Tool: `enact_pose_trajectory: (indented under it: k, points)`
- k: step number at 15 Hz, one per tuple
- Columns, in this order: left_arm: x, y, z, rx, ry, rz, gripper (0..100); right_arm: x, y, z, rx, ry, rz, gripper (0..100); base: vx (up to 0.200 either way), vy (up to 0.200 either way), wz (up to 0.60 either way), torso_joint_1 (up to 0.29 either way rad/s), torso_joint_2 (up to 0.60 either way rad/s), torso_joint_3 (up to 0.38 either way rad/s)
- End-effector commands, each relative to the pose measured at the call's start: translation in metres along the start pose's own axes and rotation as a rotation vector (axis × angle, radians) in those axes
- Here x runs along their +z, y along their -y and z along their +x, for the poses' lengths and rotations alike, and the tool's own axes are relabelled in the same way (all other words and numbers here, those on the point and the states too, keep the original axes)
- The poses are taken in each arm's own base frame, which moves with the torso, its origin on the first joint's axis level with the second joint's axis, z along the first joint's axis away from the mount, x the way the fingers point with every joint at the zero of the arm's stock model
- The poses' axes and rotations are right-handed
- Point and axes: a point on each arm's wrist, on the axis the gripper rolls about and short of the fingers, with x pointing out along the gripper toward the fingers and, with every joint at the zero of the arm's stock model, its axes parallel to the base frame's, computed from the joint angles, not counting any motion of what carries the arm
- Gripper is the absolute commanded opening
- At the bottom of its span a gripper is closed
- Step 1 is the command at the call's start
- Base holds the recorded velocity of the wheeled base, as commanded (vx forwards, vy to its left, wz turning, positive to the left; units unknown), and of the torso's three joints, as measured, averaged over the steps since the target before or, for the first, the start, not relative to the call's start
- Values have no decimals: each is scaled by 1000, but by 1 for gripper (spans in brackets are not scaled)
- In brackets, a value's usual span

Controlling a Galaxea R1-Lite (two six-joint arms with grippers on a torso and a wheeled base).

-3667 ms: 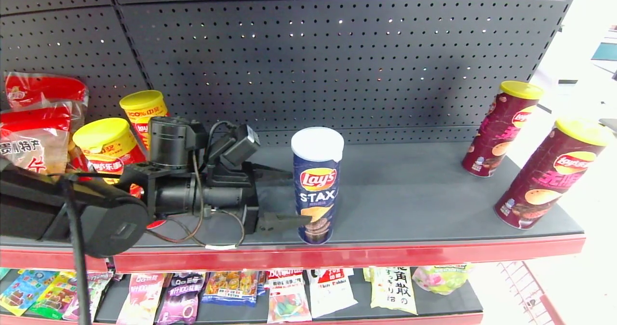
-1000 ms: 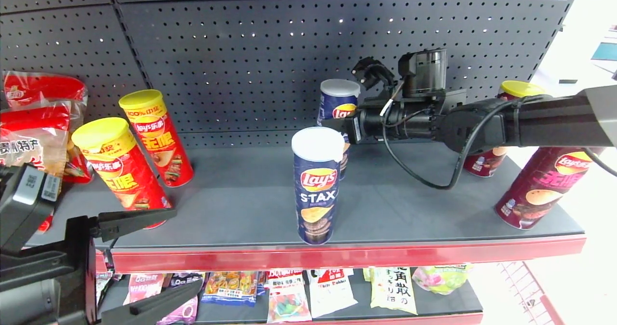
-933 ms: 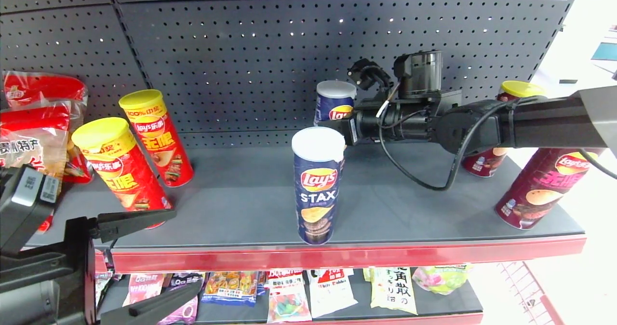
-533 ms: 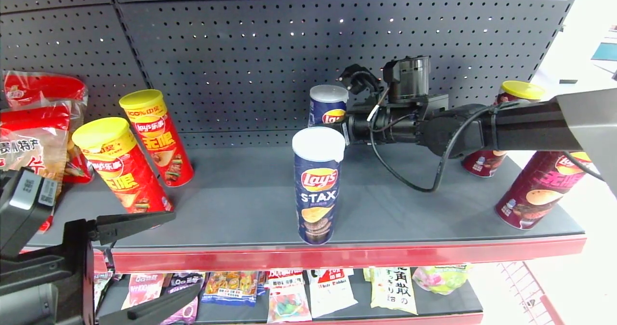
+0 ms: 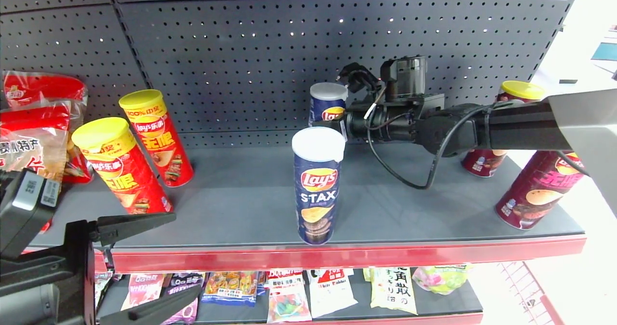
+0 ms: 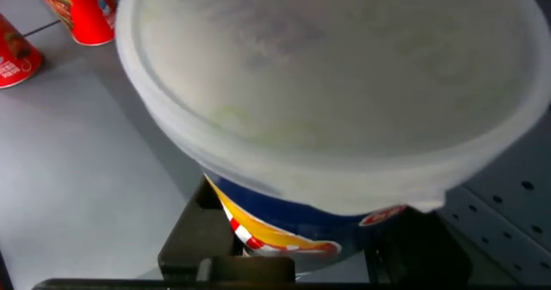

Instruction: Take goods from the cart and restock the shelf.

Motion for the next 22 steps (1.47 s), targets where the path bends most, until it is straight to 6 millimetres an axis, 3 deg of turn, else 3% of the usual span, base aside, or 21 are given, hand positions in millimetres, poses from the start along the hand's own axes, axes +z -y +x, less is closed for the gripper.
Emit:
enact_pose_trajectory:
  k: [1, 3, 4, 7, 11, 15, 18, 22]
  points:
    - [0, 0, 1, -1, -2, -2, 100, 0, -1, -1, 2, -3, -1, 0, 0, 0, 0, 0, 0, 0]
    - [-1, 0, 1, -1, -5, -3, 100, -3, -1, 0, 4, -11, 0, 0, 0, 0, 0, 0, 0, 0]
    - [-4, 1, 0, -2, -11, -8, 100, -5, -2, -1, 5, -18, 2, 100, 0, 0, 0, 0, 0, 0]
    - [-5, 1, 0, -3, -12, -8, 100, -2, -2, -6, 3, -16, 8, 100, 0, 0, 0, 0, 0, 0]
    - [-5, 1, 1, -5, -15, -10, 100, -2, -4, -27, -35, -43, 20, 100, 0, 0, 0, 0, 0, 0]
    - [-9, 1, 1, -9, -28, -19, 100, -9, -4, -72, -112, -101, 44, 100, 0, 0, 0, 0, 0, 0]
    - [-15, 0, 5, -8, -60, -35, 100, -23, -18, -119, -242, -173, 119, 100, 0, 0, 0, 0, 0, 0]
    - [-22, -11, 20, 70, -140, -65, 100, -35, -68, -210, -236, -151, 152, 100, 0, 0, 0, 0, 0, 0]
